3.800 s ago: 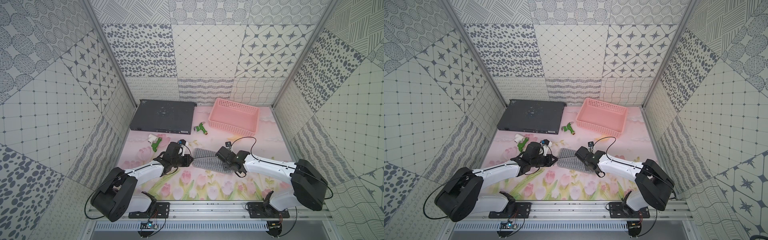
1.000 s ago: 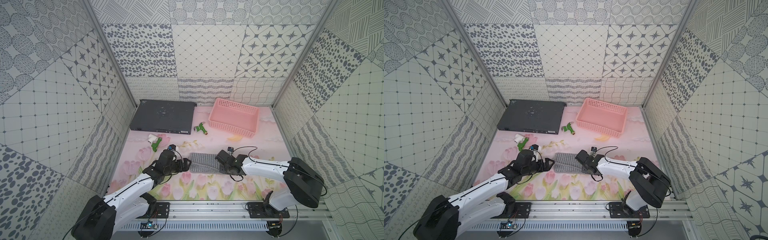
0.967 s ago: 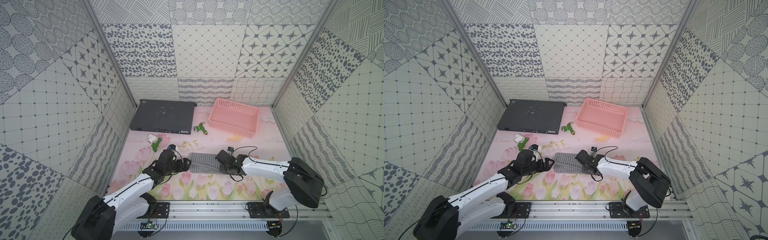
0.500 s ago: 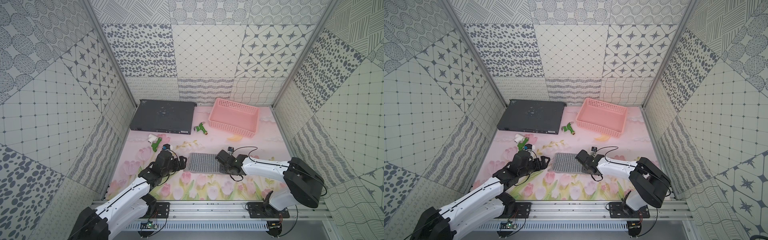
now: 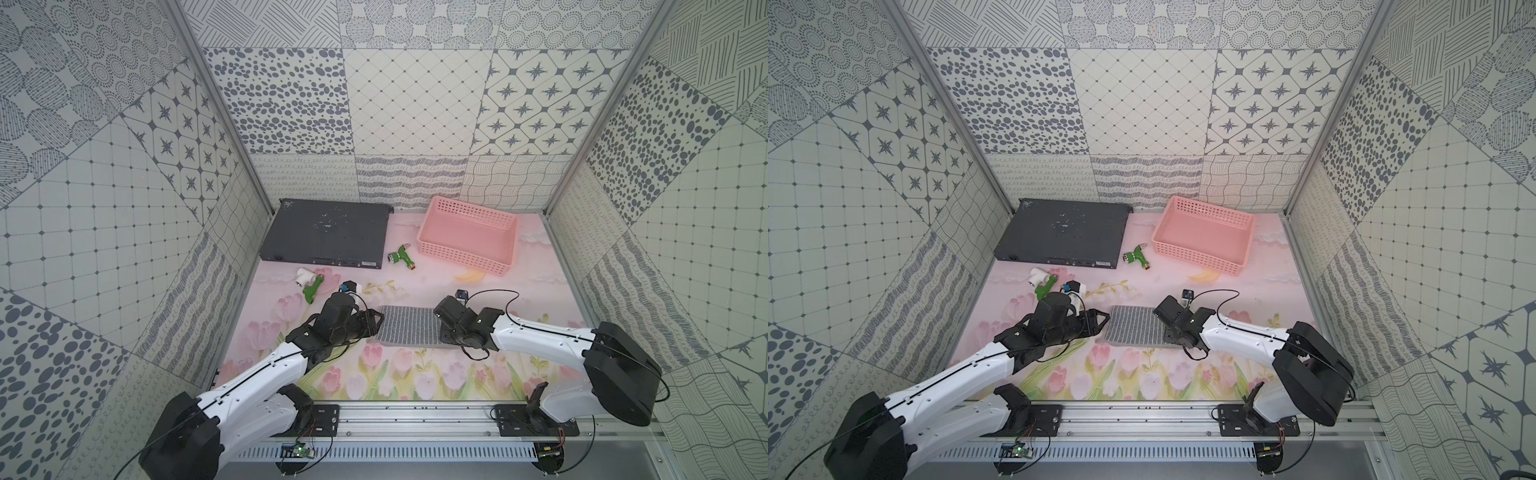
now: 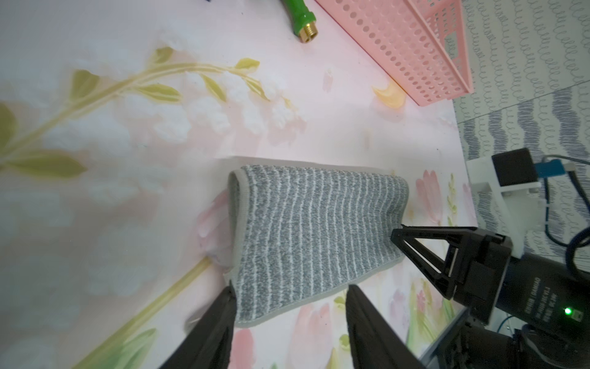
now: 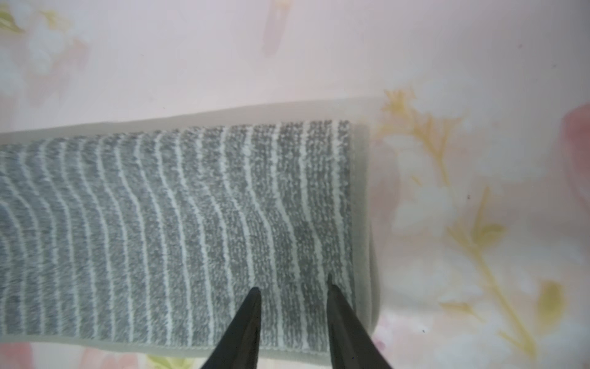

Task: Fold the square dishcloth
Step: Smooth out the cleaning item at the center of the board.

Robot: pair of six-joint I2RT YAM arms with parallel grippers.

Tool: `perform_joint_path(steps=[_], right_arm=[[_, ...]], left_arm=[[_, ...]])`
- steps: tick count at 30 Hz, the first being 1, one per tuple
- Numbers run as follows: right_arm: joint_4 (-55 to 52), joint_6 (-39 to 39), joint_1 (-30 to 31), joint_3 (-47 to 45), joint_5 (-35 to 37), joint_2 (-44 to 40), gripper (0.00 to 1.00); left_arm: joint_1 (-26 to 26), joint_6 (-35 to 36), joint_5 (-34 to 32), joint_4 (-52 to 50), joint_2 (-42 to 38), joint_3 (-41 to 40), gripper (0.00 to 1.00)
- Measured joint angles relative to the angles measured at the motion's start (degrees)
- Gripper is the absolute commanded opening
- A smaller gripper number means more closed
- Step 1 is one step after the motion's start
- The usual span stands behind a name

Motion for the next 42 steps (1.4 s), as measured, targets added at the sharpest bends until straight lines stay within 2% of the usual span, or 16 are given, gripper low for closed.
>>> perform_joint_path(steps=[8,15,21,28,34,37,39,42], right_arm=[[0.3,-2.6,-4.2,3.4,-1.2,-0.2,0.32],[0.5,-4.5,-7.8,6.9,-1.6,5.7,0.24],[0.8,-5.4,-9.9,7.5,-1.6,10.9,0.23],[2.5,-7.3,-12.6,7.7,-2.4,13.4,0.22],[3.5,-9.2,-14.2,8.2,-3.0,13.8,0.25],[3.6,-10.1,-15.0,8.1,-3.3,13.2,0.31],[3.0,-10.6,-15.5,8.0,-3.2,11.8,0.35],[1.9,-11.3,-15.7,7.6,-3.0,7.6,0.45]], left_arm=[[-3.4,-0.5,2.3,5.7,11.2,4.4,0.44],[-3.7,-0.5,2.6,10.6,21.5,6.8,0.37],[-2.9,-1.1,2.7,14.4,28.9,6.9,0.36],[-1.1,-1.9,4.1,20.0,32.3,5.7,0.38],[-0.7,-2.5,5.3,23.6,33.0,5.1,0.49],[-0.5,-2.6,5.8,23.8,32.1,4.9,0.60],[-0.5,-2.6,6.0,23.8,30.9,4.9,0.69],[-0.5,-2.6,6.3,23.5,28.6,4.9,0.94]])
